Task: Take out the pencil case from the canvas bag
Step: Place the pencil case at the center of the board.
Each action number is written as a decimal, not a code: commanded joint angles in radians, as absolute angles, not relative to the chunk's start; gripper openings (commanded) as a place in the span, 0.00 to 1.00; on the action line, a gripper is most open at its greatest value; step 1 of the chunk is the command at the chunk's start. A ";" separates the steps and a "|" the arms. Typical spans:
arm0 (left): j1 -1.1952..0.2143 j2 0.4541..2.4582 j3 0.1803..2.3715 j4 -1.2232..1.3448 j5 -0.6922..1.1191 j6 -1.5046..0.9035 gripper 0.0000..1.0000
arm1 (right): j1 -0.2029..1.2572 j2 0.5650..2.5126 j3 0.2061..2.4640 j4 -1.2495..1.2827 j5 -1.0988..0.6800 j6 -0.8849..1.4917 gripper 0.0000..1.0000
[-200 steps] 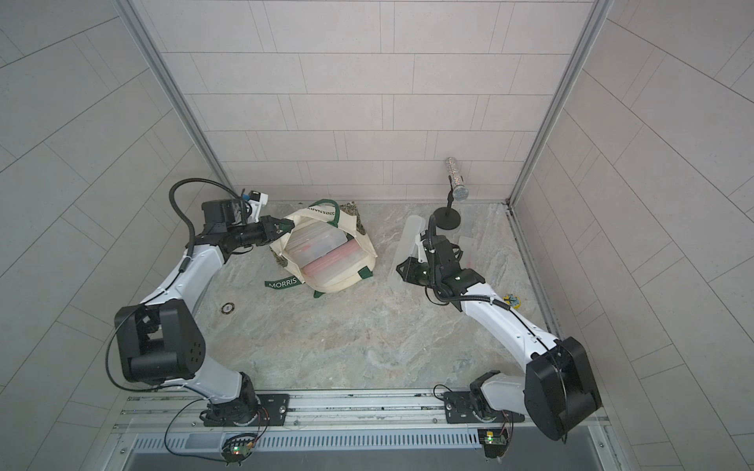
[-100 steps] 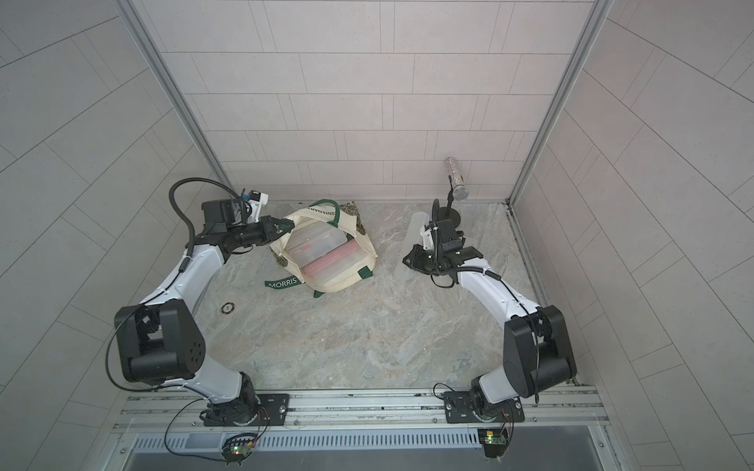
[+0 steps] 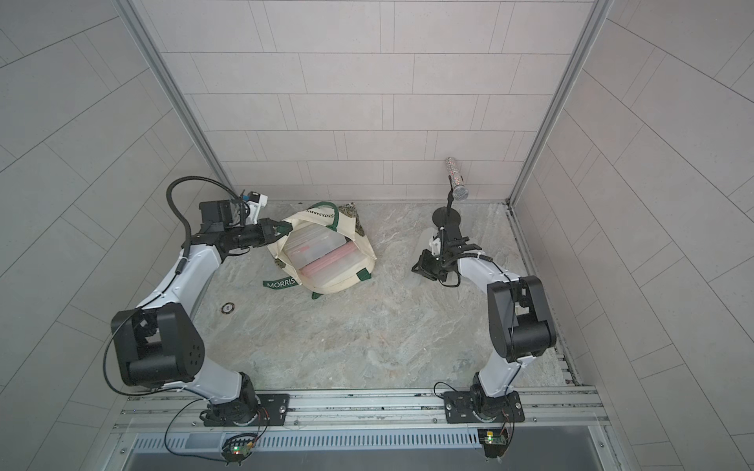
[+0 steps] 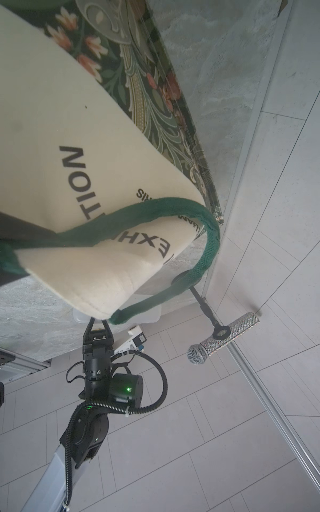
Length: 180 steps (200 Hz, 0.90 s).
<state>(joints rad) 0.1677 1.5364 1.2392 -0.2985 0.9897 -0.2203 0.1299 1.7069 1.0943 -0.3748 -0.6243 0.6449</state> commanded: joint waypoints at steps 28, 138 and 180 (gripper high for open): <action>0.178 1.462 1.224 -0.265 1.013 -0.211 0.00 | 0.103 1.793 1.168 -0.383 -0.677 0.608 0.00; 0.178 1.474 1.195 -0.232 1.025 -0.251 0.00 | 0.002 1.944 1.285 -0.510 -0.622 0.524 0.14; 0.178 1.474 1.189 -0.220 1.037 -0.263 0.00 | 0.000 1.979 1.382 -0.667 -0.497 0.451 0.31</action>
<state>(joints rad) 0.1711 1.5013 1.1938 -0.2752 0.9871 -0.2489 0.0051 1.9453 1.3514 -0.5297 -0.6315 0.5266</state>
